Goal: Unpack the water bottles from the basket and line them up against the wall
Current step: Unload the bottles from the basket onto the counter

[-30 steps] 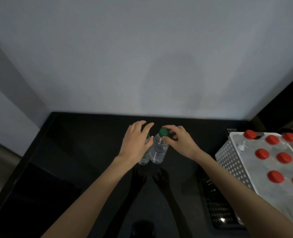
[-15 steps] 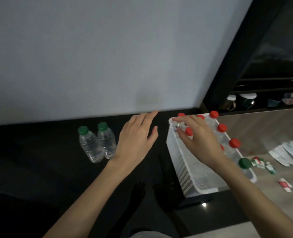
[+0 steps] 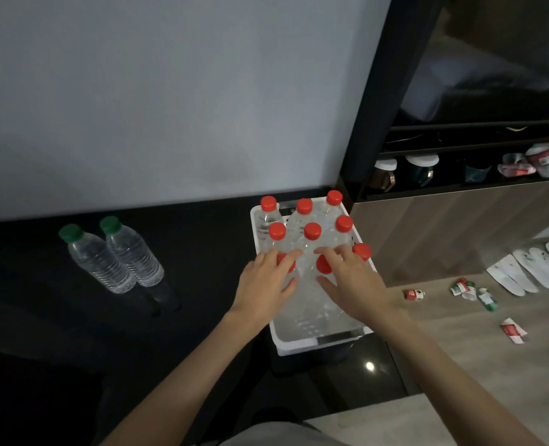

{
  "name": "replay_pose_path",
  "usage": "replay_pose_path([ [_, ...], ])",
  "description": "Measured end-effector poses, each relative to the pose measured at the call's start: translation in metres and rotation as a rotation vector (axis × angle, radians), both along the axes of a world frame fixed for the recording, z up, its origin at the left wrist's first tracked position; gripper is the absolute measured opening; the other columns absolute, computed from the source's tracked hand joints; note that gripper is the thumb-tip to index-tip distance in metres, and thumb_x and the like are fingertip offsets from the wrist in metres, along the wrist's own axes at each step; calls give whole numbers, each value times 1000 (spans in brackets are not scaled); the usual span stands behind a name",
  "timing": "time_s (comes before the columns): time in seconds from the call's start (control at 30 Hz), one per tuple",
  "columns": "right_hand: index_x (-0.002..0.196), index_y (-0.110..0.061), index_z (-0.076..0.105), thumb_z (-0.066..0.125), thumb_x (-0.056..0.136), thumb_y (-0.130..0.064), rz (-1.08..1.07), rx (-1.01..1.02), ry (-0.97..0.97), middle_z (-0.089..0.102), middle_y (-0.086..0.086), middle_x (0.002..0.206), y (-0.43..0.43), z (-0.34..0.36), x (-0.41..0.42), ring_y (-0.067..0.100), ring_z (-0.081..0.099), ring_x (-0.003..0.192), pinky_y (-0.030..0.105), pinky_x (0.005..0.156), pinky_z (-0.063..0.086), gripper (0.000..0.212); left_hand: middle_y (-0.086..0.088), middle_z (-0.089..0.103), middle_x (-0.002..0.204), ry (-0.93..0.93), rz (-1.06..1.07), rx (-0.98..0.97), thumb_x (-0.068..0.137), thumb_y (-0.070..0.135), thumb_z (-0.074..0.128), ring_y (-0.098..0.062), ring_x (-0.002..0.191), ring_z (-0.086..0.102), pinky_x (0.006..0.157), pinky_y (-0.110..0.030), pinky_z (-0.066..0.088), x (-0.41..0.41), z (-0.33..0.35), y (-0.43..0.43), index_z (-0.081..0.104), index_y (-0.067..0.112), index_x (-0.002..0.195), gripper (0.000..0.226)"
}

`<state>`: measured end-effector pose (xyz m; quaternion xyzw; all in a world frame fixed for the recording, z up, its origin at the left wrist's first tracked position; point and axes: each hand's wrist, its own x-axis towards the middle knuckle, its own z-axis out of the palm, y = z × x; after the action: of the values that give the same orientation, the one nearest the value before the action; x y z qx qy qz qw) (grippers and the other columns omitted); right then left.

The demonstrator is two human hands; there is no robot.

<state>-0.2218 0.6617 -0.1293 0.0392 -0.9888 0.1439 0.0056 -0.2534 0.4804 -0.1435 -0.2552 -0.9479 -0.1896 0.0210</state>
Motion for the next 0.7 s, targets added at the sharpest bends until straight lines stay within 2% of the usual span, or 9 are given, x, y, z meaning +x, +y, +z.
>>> replay_pose_path([
  [0.07, 122, -21, 45, 56, 93, -39, 28, 37, -1, 53, 2, 109, 1, -5, -2, 17, 54, 84, 23, 65, 42, 36, -1, 48, 120, 22, 43, -17, 93, 35, 52, -16, 106, 52, 81, -33, 53, 3, -5, 5, 44, 26, 133, 41],
  [0.13, 110, -20, 45, 57, 91, -42, 50, 17, 19, 54, -1, 95, 3, -9, -5, 13, 49, 72, 19, 58, 32, 31, 0, 47, 119, 25, 80, -7, 93, 36, 52, -14, 104, 52, 76, -30, 55, 4, -8, 8, 47, 24, 127, 36],
  [0.17, 106, -21, 44, 58, 91, -43, 67, 0, 29, 54, -3, 89, 4, -10, -7, 12, 50, 68, 18, 55, 32, 30, 1, 48, 118, 24, 99, -6, 93, 37, 52, -12, 101, 53, 73, -29, 55, 4, -8, 8, 47, 25, 125, 34],
  [0.23, 100, -22, 40, 57, 91, -44, 111, -2, 59, 55, -4, 82, 6, -13, -7, 13, 54, 64, 20, 54, 42, 29, 3, 51, 111, 28, 125, -10, 94, 40, 50, -10, 91, 56, 67, -26, 54, 4, -10, 9, 46, 26, 120, 30],
  [0.33, 99, -22, 40, 54, 92, -46, 161, 46, 98, 58, -5, 81, 7, -16, -3, 14, 59, 63, 25, 57, 50, 29, 5, 55, 94, -12, 157, 31, 95, 41, 47, -10, 76, 59, 64, -27, 53, 0, -12, 10, 43, 24, 108, 22],
  [0.47, 94, -23, 34, 52, 92, -51, 163, 43, 115, 59, -6, 77, 7, -13, 2, 15, 60, 64, 26, 53, 39, 33, 4, 59, 78, -29, 217, 92, 92, 39, 52, -11, 64, 59, 62, -33, 54, -4, -11, 14, 44, 20, 97, 22],
  [0.57, 99, -20, 41, 49, 94, -52, 147, 26, 130, 60, -5, 82, 4, -9, 5, 16, 61, 70, 27, 54, 39, 34, 1, 58, 68, -54, 278, 222, 89, 35, 60, -14, 57, 58, 60, -37, 54, 3, -14, 13, 48, 15, 95, 23],
  [0.63, 102, -18, 46, 50, 94, -49, 92, -83, 158, 55, -6, 86, 2, -6, 5, 14, 55, 75, 26, 58, 39, 33, 0, 57, 66, -49, 295, 261, 88, 33, 63, -14, 55, 57, 60, -37, 54, 8, -14, 13, 49, 14, 94, 25],
  [0.7, 103, -18, 50, 55, 93, -44, 28, -281, 178, 52, -7, 87, 0, -2, 5, 11, 48, 82, 24, 64, 38, 28, 2, 58, 69, -24, 272, 317, 87, 30, 66, -10, 58, 57, 67, -35, 55, 13, -11, 14, 51, 14, 96, 24],
])
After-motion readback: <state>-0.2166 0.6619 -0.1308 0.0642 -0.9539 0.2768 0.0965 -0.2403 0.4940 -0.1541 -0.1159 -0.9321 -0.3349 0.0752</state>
